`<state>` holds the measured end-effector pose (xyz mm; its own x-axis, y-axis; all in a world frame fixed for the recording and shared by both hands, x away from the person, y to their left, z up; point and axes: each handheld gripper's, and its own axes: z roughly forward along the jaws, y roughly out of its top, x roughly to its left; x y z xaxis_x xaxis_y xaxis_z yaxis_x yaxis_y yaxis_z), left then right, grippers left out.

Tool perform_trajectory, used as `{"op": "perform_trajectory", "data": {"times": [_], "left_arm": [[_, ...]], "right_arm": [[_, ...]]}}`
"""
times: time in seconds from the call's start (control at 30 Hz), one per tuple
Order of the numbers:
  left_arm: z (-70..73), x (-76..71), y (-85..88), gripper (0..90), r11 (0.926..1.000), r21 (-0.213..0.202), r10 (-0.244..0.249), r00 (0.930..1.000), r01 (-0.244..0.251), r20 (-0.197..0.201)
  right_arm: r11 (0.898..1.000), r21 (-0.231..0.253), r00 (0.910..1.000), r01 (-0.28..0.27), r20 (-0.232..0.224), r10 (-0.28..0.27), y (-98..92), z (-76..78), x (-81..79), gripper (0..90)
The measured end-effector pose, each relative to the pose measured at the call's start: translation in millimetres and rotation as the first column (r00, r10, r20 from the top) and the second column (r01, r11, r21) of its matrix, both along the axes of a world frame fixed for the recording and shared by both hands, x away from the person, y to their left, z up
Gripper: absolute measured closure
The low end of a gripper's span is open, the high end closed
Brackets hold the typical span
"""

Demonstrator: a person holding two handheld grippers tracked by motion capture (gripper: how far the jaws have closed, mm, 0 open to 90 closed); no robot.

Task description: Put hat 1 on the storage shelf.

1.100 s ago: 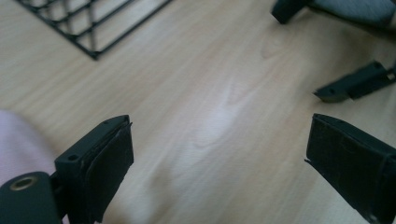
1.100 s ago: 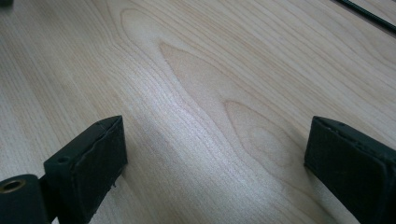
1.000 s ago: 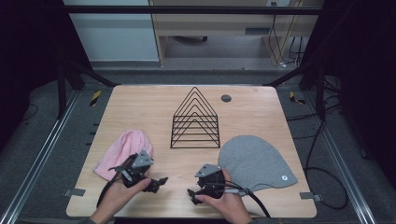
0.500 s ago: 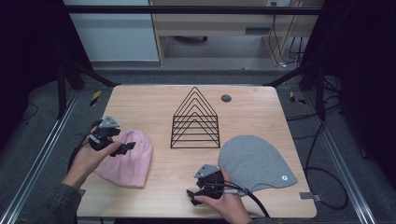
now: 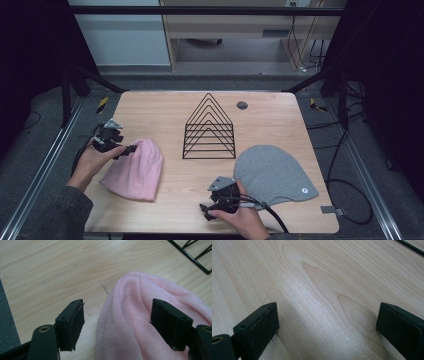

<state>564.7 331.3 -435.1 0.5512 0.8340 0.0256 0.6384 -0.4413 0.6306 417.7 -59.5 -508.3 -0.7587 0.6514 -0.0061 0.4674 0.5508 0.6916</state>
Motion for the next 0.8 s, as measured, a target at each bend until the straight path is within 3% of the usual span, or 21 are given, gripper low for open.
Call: {"op": "perform_trajectory", "data": {"times": [0.13, 0.33, 0.4, 0.53, 0.63, 0.8], "left_arm": [[-8.8, 9.1, 0.0, 34.4, 0.9995, 0.029, -0.014, 0.9994, 0.015, -0.031], [-18.6, 16.8, 1.4, 43.2, 0.9994, 0.022, -0.024, 0.9971, 0.026, -0.073], [-20.3, 17.8, 1.0, 50.0, 0.9992, 0.001, -0.04, 0.9953, 0.04, -0.088], [-20.6, 17.4, -1.2, 69.4, 0.9978, 0.013, -0.063, 0.9923, 0.065, -0.107], [-15.1, 12.5, -3.1, 79.1, 0.9974, 0.009, -0.07, 0.9936, 0.071, -0.089], [8.1, -6.0, -8.6, 81.2, 0.9972, -0.001, -0.075, 0.9969, 0.075, -0.024]], "right_arm": [[1.0, 0.001, 1.0, -0.003, 0.0, 0.003, -0.1, -0.1, 0.1, 4.5], [1.0, 0.002, 1.0, -0.006, 0.002, 0.006, -0.1, -0.2, 0.1, 4.3], [1.0, 0.001, 1.0, -0.006, 0.004, 0.006, 0.1, -0.4, 0.2, 4.2], [1.0, 0.001, 1.0, -0.006, 0.004, 0.006, 0.2, -0.4, 0.1, 4.2], [1.0, 0.001, 1.0, -0.004, 0.005, 0.004, 0.4, -0.5, 0.0, 4.1], [1.0, 0.001, 1.0, -0.005, 0.007, 0.005, 0.5, -0.5, 0.1, 4.1]]}}
